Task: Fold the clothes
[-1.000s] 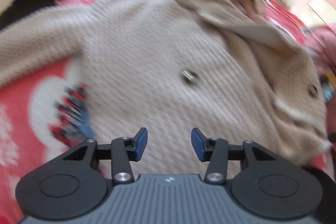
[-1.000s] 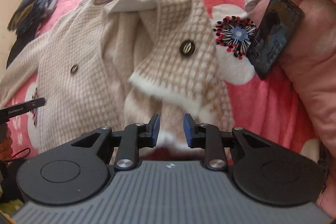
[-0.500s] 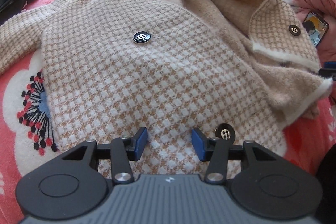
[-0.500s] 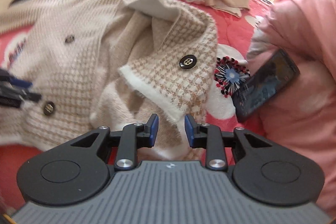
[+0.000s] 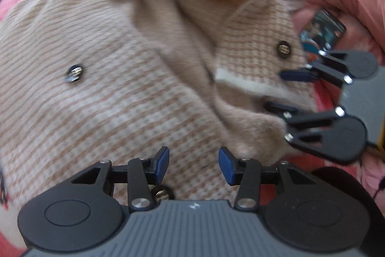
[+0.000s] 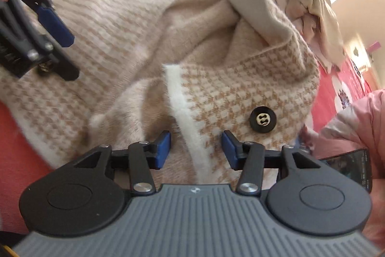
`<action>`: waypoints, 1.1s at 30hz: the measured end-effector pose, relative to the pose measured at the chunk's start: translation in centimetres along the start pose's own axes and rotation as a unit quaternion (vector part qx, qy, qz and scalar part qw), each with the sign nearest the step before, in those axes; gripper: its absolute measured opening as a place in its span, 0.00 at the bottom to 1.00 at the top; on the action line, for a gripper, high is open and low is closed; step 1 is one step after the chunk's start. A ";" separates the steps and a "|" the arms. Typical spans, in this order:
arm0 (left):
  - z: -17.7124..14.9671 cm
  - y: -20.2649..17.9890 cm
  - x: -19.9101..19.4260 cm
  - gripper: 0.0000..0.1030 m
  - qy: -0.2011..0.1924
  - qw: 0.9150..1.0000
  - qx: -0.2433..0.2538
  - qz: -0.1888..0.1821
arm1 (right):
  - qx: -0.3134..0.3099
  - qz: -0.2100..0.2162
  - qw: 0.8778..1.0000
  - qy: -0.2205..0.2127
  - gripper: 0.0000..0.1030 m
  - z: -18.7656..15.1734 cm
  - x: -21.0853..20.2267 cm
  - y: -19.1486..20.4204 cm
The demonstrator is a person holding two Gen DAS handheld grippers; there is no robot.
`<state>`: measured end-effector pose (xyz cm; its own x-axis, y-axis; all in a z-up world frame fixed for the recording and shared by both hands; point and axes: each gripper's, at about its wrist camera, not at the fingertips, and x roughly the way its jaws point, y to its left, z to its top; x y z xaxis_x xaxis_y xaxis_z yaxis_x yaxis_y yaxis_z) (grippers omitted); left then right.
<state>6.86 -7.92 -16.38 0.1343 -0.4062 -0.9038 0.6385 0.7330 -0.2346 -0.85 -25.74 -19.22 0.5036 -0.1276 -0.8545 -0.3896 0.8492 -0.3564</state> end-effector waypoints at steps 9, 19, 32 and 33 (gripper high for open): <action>1.3 -0.8 0.6 0.45 0.010 0.999 0.028 -0.037 | 0.220 0.006 0.975 -0.021 0.05 -1.0 -4.6 -7.2; 1.7 -4.6 4.9 0.44 0.009 0.995 0.038 -0.092 | 0.529 0.105 0.827 -0.159 0.01 -6.5 -10.9 -17.9; -1.4 7.4 -2.3 0.46 -0.036 0.936 -0.276 -0.215 | 0.492 0.283 0.779 -0.266 0.01 -2.3 -13.5 -16.0; -2.1 9.1 -2.9 0.46 -0.034 0.916 -0.316 -0.245 | 0.481 0.297 0.781 -0.263 0.01 -1.8 -13.4 -15.1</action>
<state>10.67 1.06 -16.69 0.0105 -0.7883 -0.6152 0.0710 0.6143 -0.7859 -3.14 -37.77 -3.09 0.8005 0.4492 -0.3967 -0.0422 0.7026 0.7103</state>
